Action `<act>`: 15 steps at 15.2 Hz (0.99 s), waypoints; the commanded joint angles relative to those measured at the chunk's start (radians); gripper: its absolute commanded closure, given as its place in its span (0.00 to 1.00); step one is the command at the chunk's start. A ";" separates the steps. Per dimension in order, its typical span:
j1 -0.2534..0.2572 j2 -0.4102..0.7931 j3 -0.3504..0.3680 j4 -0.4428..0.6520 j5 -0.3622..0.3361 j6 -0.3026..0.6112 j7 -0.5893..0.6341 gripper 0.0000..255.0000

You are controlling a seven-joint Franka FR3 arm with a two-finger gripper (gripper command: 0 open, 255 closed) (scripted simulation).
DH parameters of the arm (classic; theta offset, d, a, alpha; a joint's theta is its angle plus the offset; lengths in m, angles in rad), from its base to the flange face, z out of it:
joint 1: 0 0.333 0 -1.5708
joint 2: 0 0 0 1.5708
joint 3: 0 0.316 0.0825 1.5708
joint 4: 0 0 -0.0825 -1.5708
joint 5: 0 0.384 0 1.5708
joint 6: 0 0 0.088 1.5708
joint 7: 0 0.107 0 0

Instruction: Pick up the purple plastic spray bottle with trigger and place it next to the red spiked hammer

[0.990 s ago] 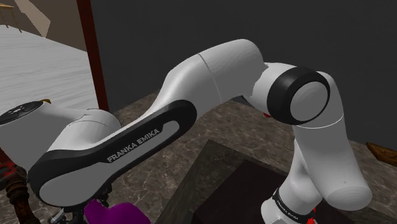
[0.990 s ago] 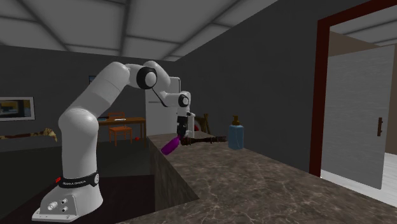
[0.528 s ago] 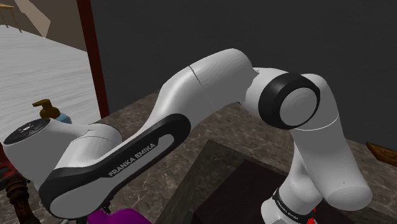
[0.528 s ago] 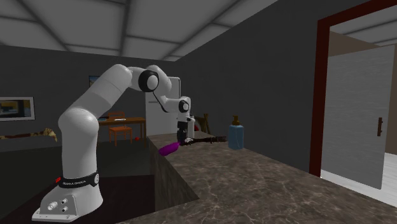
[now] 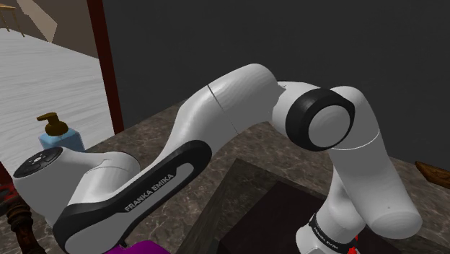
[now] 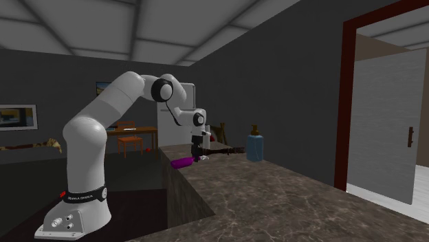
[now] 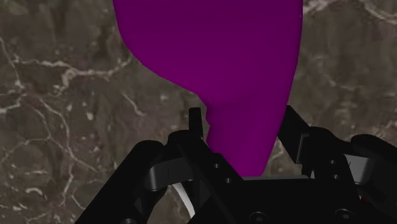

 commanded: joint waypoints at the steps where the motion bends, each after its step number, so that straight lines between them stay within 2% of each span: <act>1: 0.000 0.000 0.000 -0.001 0.000 0.001 0.000 1.00; 4: 0.000 0.000 0.000 -0.001 0.000 0.001 0.000 1.00; 5: 0.000 0.000 0.000 -0.001 0.000 0.001 0.000 0.00; 10: 0.000 0.000 0.000 -0.001 0.000 0.001 0.000 0.00; 14: 0.000 -0.040 0.011 0.067 0.016 -0.104 -0.011 0.00; 15: 0.000 -0.040 0.011 0.067 0.016 -0.104 -0.011 0.00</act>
